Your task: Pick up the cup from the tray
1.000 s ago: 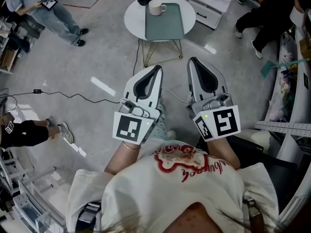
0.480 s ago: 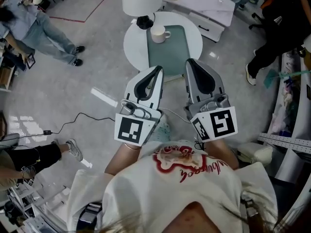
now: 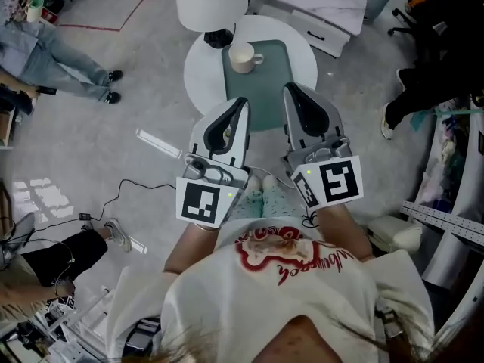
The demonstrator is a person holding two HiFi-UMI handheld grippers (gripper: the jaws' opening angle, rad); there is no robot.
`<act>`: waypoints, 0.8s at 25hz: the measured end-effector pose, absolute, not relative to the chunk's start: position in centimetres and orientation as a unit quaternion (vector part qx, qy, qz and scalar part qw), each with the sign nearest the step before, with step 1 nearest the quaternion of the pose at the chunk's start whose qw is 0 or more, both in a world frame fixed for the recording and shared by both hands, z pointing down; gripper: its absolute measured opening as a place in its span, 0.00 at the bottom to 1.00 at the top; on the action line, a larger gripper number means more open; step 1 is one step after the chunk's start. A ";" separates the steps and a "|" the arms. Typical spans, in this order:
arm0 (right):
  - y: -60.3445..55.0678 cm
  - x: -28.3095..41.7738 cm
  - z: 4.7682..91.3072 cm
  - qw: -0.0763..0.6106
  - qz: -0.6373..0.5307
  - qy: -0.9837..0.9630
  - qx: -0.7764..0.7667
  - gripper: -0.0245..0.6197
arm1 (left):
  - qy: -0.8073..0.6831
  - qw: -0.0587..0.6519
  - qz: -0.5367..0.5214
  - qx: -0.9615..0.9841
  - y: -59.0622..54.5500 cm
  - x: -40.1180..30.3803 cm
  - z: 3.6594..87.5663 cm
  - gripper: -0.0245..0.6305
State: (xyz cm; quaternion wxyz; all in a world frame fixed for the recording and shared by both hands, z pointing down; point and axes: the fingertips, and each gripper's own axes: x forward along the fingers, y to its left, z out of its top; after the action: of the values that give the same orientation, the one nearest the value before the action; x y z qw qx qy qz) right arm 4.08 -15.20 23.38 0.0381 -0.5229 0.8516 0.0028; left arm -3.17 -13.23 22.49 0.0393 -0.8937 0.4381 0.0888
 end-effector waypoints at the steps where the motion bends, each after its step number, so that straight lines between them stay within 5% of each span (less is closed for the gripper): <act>1: -16.4 4.4 24.8 0.026 0.001 0.848 -0.530 0.08 | 0.440 0.035 0.089 -0.893 -13.7 -3.1 22.9 0.06; 20: -36.5 3.0 54.1 -0.184 -0.080 0.815 -0.543 0.18 | 0.499 -0.030 0.022 -0.866 -16.5 -8.2 34.1 0.06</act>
State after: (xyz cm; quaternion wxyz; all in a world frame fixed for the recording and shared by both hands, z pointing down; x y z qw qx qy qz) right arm 2.95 -36.51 54.14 -0.1838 -0.5433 0.8153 -0.0798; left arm -8.21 -16.46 34.13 -0.0299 -0.8656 0.4993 0.0218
